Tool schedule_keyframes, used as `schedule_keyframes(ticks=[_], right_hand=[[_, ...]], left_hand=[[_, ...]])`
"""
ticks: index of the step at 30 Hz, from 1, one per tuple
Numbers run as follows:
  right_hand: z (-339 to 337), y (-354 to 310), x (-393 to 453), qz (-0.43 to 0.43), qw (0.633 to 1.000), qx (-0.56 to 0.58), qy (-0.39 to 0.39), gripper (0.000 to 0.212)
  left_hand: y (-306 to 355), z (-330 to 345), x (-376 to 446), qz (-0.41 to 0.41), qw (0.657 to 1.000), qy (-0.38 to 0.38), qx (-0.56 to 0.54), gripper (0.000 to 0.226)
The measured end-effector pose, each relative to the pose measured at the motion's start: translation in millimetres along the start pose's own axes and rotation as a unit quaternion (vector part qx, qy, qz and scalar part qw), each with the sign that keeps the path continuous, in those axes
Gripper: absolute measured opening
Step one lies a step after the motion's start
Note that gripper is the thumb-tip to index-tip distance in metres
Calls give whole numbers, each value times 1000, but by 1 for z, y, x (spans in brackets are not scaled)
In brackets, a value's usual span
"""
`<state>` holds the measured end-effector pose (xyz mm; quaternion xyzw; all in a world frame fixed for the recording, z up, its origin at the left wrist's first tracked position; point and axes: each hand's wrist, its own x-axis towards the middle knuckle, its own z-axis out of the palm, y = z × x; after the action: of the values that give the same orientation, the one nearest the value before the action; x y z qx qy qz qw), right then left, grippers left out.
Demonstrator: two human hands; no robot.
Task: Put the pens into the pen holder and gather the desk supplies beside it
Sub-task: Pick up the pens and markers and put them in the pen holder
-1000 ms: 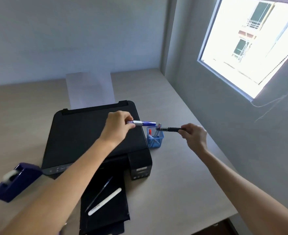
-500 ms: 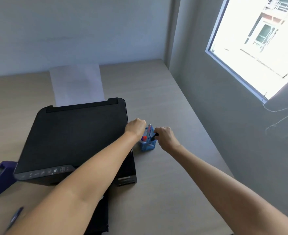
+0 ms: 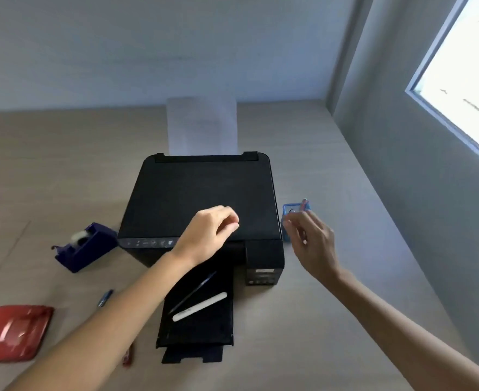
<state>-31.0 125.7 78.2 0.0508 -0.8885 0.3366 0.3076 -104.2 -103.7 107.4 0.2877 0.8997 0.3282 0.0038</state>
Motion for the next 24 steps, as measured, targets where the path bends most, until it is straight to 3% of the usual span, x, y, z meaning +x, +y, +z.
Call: schedule_keyframes(ticks=[4,6,9,12,14,17,20,24], right_hand=[[47,-45,-65,-84,972,33,-218,13],[80,-51,-91,-54,946,-5,-320,17],[119,-52,-109,29,915,-89,-393,32],[140,-54,-110,94,885,-166,-425,44],[147,-56,-110,110,872,-192,-436,39],[150,-54,-114,113,866,-197,-444,21],[147,-57,-113,158,878,-108,-438,6],[149,-80,-103,230,897,-9,-378,4]], left_hand=[[-69,11,-87,-101,991,-66,64,9],[-101,27,-111,-171,979,-91,62,6],[-126,49,-128,-241,959,-136,69,22],[-127,60,-132,-223,952,-177,115,27],[-125,63,-133,-219,948,-191,126,30],[-122,55,-143,-281,945,-135,97,25],[-130,37,-172,-316,944,-91,14,23],[-156,2,-231,-406,910,19,-87,27]])
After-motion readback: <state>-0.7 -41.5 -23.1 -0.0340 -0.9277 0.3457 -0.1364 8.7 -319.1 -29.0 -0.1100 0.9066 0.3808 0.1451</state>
